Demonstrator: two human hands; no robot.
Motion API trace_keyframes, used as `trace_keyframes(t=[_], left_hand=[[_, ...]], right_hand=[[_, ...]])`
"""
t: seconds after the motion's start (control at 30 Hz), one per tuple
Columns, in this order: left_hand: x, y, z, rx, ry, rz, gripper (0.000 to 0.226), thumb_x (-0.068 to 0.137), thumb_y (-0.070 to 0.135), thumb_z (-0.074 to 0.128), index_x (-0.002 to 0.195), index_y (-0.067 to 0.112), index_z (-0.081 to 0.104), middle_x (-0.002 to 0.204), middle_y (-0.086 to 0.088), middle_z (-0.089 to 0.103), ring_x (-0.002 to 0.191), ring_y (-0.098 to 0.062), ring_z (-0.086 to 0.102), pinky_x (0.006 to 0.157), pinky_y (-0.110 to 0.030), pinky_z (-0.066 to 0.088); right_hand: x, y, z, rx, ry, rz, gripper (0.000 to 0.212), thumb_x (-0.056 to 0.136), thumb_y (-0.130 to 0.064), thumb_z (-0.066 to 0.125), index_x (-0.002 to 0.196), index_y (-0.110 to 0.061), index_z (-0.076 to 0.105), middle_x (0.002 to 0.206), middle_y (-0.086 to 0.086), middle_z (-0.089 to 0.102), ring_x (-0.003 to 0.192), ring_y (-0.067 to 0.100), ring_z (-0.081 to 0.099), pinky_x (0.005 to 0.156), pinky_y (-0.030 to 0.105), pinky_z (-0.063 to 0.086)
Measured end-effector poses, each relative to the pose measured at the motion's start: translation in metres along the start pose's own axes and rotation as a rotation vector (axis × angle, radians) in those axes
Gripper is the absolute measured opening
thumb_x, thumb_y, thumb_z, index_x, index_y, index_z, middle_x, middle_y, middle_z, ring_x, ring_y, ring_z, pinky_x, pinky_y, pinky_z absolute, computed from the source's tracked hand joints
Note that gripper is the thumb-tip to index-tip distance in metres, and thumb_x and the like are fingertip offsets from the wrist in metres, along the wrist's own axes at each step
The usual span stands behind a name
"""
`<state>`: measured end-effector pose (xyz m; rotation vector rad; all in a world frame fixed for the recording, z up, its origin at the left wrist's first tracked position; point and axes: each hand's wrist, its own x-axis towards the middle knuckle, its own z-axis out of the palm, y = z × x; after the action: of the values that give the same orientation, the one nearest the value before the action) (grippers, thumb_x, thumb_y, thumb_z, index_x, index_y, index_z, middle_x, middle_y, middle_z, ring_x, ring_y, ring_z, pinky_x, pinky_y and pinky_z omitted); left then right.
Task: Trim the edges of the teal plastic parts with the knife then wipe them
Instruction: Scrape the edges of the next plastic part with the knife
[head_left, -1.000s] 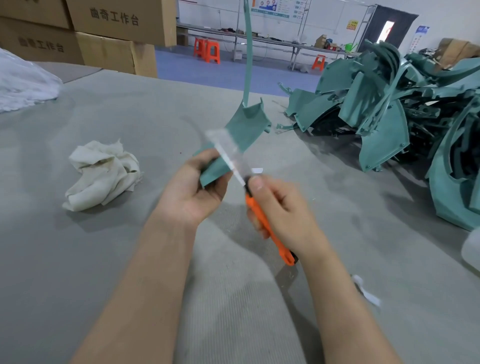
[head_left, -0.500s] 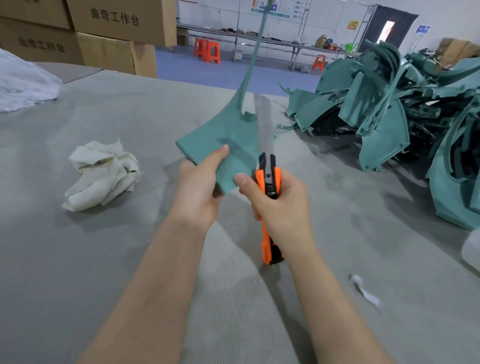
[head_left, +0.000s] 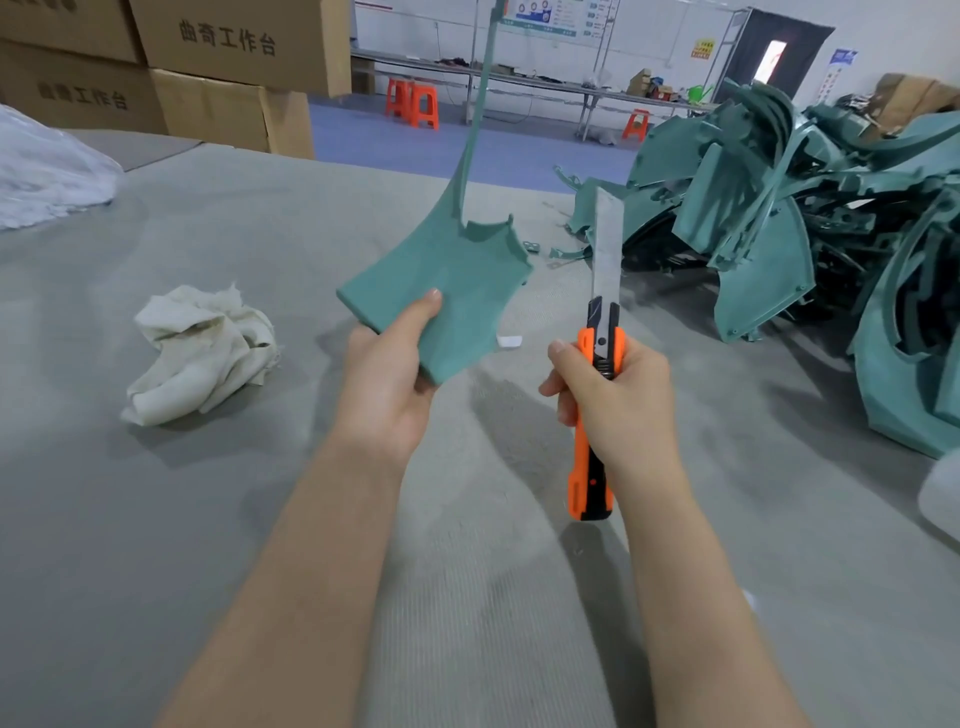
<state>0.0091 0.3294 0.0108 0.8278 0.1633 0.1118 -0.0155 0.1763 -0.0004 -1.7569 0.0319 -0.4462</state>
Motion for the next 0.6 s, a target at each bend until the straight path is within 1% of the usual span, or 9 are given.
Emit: trace_keyframes(t=[0.07,0.13,0.17,0.2,0.27,0.33,0.4,0.5,0.6], left_hand=[[0.001,-0.002,0.001,0.015,0.036,0.021,0.012,0.090,0.008,0.062,0.096,0.018,0.065,0.095,0.002,0.073,0.082,-0.011,0.070,0.059,-0.022,0.055],[0.001,-0.004,0.002,0.002,0.074,0.036,0.013,0.090,0.008,0.062,0.098,0.018,0.063,0.094,0.001,0.072,0.079,-0.011,0.069,0.054,-0.020,0.053],[0.001,-0.004,0.002,-0.008,0.088,0.043,0.014,0.089,0.007,0.062,0.099,0.017,0.063,0.094,0.001,0.071,0.077,-0.011,0.069,0.053,-0.020,0.052],[0.001,-0.004,0.002,-0.015,0.097,0.049,0.015,0.089,0.007,0.062,0.102,0.016,0.062,0.095,0.000,0.071,0.077,-0.010,0.069,0.053,-0.020,0.052],[0.000,-0.004,0.003,-0.004,0.100,0.055,0.021,0.090,0.007,0.062,0.109,0.013,0.062,0.100,-0.002,0.071,0.078,-0.011,0.069,0.054,-0.020,0.052],[-0.001,-0.005,0.003,0.028,0.084,0.065,0.025,0.090,0.008,0.062,0.115,0.011,0.061,0.105,-0.004,0.071,0.081,-0.013,0.070,0.055,-0.021,0.053],[-0.003,-0.006,0.004,0.066,0.061,0.079,0.026,0.090,0.008,0.061,0.116,0.010,0.062,0.105,-0.004,0.072,0.083,-0.013,0.071,0.058,-0.023,0.055],[-0.005,-0.007,0.005,0.101,0.043,0.089,0.027,0.091,0.009,0.061,0.118,0.009,0.061,0.105,-0.005,0.072,0.083,-0.014,0.071,0.060,-0.024,0.056],[-0.004,-0.007,0.005,0.106,0.021,0.067,0.027,0.091,0.010,0.061,0.117,0.008,0.062,0.106,-0.006,0.072,0.085,-0.015,0.071,0.062,-0.024,0.056]], right_hand=[[0.001,0.003,0.003,-0.085,0.035,0.010,0.019,0.088,-0.018,0.061,0.070,-0.012,0.060,0.063,-0.001,0.069,0.042,0.009,0.051,0.047,0.024,0.047],[0.001,0.005,0.005,-0.158,0.044,0.027,0.015,0.088,-0.023,0.063,0.076,-0.015,0.057,0.071,0.005,0.068,0.050,0.017,0.052,0.053,0.032,0.050],[0.000,0.005,0.005,-0.182,0.032,0.035,0.016,0.087,-0.025,0.064,0.078,-0.016,0.054,0.074,0.010,0.065,0.053,0.021,0.052,0.056,0.035,0.050],[0.000,0.004,0.005,-0.166,0.010,0.048,0.017,0.087,-0.027,0.066,0.079,-0.016,0.055,0.075,0.013,0.063,0.053,0.021,0.051,0.055,0.035,0.050],[-0.002,0.000,0.006,-0.002,-0.069,0.087,0.013,0.087,-0.026,0.067,0.080,-0.016,0.063,0.080,0.015,0.068,0.047,0.014,0.049,0.048,0.026,0.046],[-0.005,-0.005,0.009,0.143,-0.170,0.127,0.014,0.088,-0.024,0.067,0.081,-0.013,0.068,0.082,0.007,0.073,0.042,0.010,0.047,0.045,0.020,0.042],[-0.008,-0.006,0.014,0.173,-0.228,0.144,0.014,0.089,-0.022,0.066,0.086,-0.008,0.068,0.082,0.001,0.075,0.041,0.009,0.045,0.044,0.018,0.041],[-0.008,-0.004,0.015,0.171,-0.241,0.133,0.017,0.089,-0.016,0.063,0.093,0.000,0.068,0.078,0.002,0.075,0.041,0.009,0.045,0.044,0.017,0.040],[-0.007,-0.004,0.013,0.171,-0.264,0.114,0.012,0.089,-0.014,0.062,0.086,-0.002,0.066,0.074,0.003,0.073,0.041,0.010,0.045,0.044,0.018,0.040]])
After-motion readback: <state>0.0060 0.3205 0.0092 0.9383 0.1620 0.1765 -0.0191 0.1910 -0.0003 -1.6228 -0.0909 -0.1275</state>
